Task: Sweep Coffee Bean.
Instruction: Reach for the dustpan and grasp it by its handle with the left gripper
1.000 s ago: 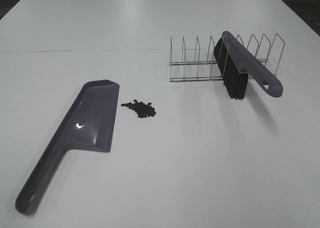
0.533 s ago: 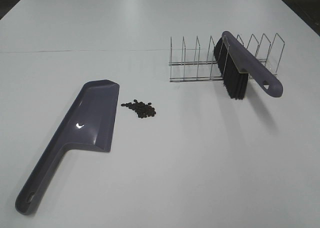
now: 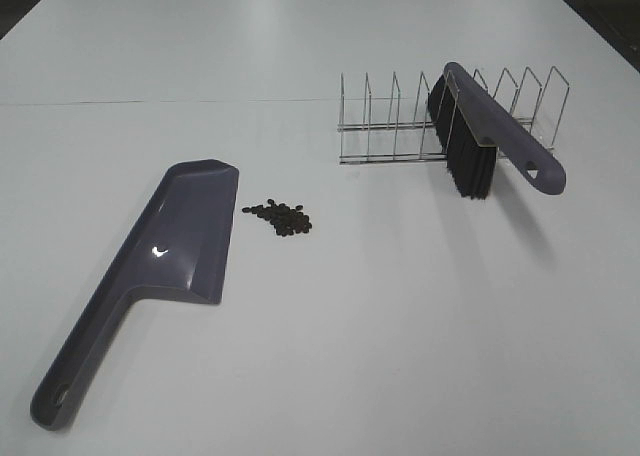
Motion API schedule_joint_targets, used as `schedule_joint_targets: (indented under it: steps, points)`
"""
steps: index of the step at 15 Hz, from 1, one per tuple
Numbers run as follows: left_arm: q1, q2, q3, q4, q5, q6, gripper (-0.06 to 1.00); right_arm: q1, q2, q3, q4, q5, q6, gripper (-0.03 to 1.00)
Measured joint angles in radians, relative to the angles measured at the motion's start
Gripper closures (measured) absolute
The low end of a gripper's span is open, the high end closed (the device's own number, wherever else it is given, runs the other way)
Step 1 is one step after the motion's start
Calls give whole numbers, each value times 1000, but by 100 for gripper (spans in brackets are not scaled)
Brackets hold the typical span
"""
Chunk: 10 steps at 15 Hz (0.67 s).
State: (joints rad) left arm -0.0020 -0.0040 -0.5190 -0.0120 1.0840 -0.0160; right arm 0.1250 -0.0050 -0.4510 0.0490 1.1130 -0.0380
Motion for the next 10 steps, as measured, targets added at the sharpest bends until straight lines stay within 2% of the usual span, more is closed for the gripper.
schedule_joint_targets:
  steps: [10]
  points:
    - [0, 0, 0, 0, 0, 0, -5, 0, 0, 0, 0, 0, 0, 17]
